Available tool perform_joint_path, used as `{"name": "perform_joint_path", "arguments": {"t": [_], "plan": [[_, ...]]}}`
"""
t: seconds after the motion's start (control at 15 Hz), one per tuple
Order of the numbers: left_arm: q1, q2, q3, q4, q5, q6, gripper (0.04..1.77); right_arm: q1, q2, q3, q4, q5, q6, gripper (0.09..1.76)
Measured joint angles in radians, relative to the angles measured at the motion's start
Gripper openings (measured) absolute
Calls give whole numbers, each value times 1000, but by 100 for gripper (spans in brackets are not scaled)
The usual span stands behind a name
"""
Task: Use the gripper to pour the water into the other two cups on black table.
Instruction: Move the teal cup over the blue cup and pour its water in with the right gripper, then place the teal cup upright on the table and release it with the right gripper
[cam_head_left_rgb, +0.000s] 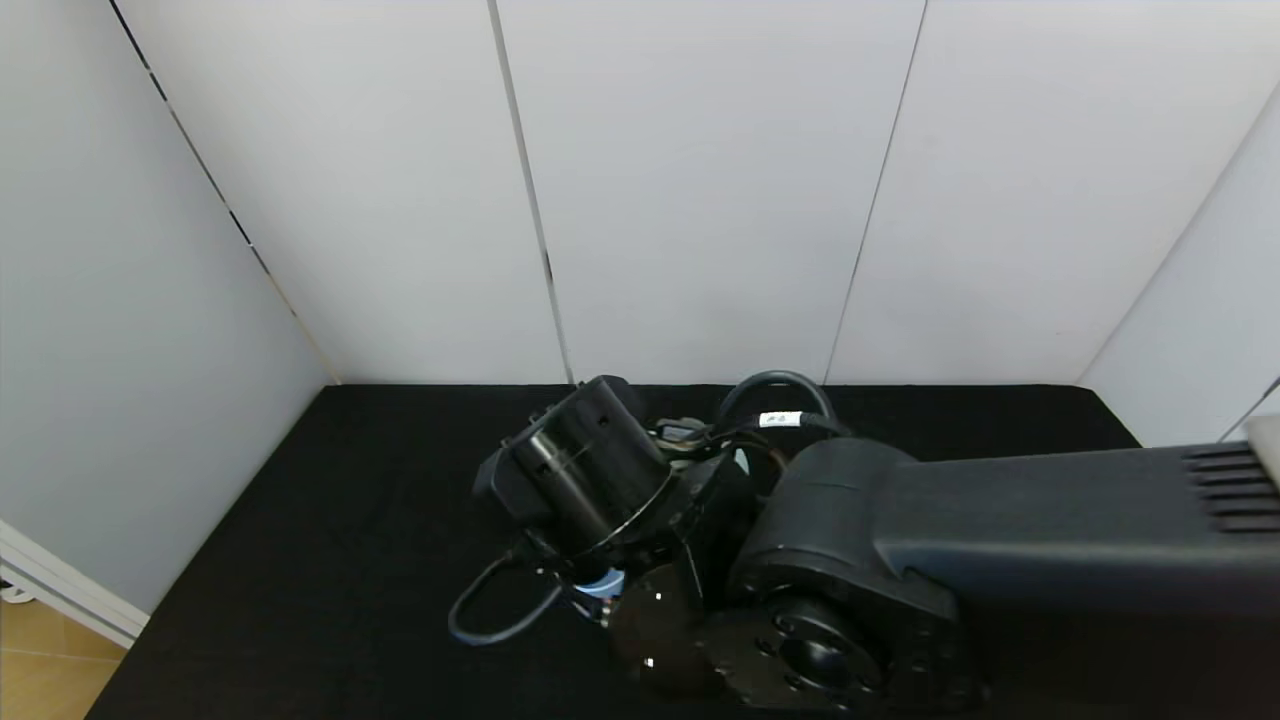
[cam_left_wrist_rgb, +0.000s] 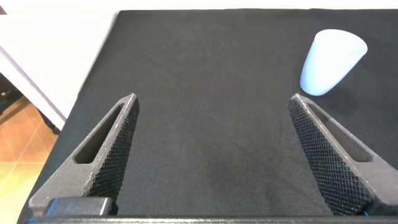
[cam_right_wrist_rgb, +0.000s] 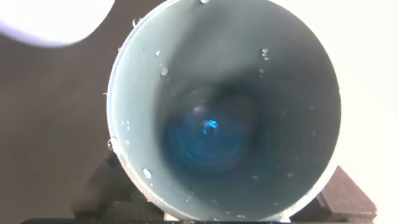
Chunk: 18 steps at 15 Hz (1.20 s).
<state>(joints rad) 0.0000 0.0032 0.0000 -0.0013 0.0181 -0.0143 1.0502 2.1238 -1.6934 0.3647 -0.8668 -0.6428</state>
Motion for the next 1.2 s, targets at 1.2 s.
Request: {"name": "perform_joint_path", "arguments": {"t": [1.2], "plan": [[0,0,0,0,0,-1,172,-212,-491,1023,-927,584,690,118]]}}
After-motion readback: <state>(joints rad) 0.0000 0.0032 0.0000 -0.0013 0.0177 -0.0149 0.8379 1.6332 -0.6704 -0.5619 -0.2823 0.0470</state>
